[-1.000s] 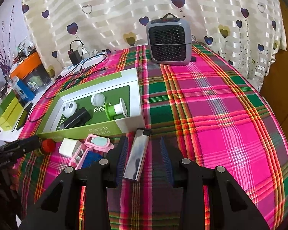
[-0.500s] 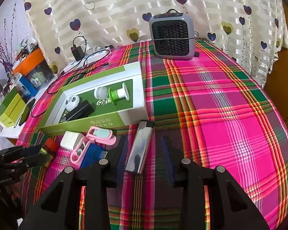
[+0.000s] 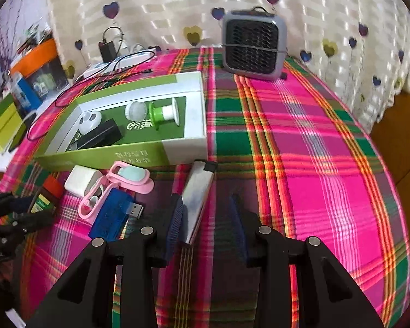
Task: Organize rigid objects
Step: 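Close the left tool on the brown bottle while the right tool grasps the silver object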
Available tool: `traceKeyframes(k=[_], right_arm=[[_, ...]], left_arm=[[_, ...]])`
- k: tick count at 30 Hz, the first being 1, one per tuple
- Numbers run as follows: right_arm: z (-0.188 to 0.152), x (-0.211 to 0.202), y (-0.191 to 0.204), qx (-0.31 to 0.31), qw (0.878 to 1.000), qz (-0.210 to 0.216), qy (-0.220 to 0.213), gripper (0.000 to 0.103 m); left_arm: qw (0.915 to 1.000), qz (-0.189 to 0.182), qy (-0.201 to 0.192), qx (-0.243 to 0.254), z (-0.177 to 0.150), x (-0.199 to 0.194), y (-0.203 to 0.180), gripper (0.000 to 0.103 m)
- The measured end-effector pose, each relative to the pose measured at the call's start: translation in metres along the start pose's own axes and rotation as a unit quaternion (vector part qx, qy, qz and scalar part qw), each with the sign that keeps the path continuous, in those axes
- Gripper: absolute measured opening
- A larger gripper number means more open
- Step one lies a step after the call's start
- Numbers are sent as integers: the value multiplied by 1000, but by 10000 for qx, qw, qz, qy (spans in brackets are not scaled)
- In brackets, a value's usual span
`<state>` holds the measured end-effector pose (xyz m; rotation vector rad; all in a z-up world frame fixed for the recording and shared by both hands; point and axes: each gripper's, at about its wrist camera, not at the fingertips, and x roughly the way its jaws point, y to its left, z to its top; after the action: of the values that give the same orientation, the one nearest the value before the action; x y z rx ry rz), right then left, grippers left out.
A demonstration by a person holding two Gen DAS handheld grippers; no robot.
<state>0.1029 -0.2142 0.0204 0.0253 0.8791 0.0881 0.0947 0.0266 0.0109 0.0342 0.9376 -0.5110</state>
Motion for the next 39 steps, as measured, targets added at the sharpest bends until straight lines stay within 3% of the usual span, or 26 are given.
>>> traceKeyframes(k=[4,7,26,31,39], right_arm=[[4,4,-1,61,10000,-30,52,38],[5,8,2,-11,9998,-152,100,46],[6,15,1,9,9997,-165,154,47],[5,14,2,-25,9997,-194,158,46],[4,13,-3,78,9997,-218,121,24]], left_arm=[[9999,150,-4,29,1,1,-3,37],[9998,209,-12,11,1,1,-3,37],[9987,299,-106,-397,4,4,1,36],[9985,392,-103,-377,3,4,0,32],[9982,414,-107,-418,3,4,1,30]])
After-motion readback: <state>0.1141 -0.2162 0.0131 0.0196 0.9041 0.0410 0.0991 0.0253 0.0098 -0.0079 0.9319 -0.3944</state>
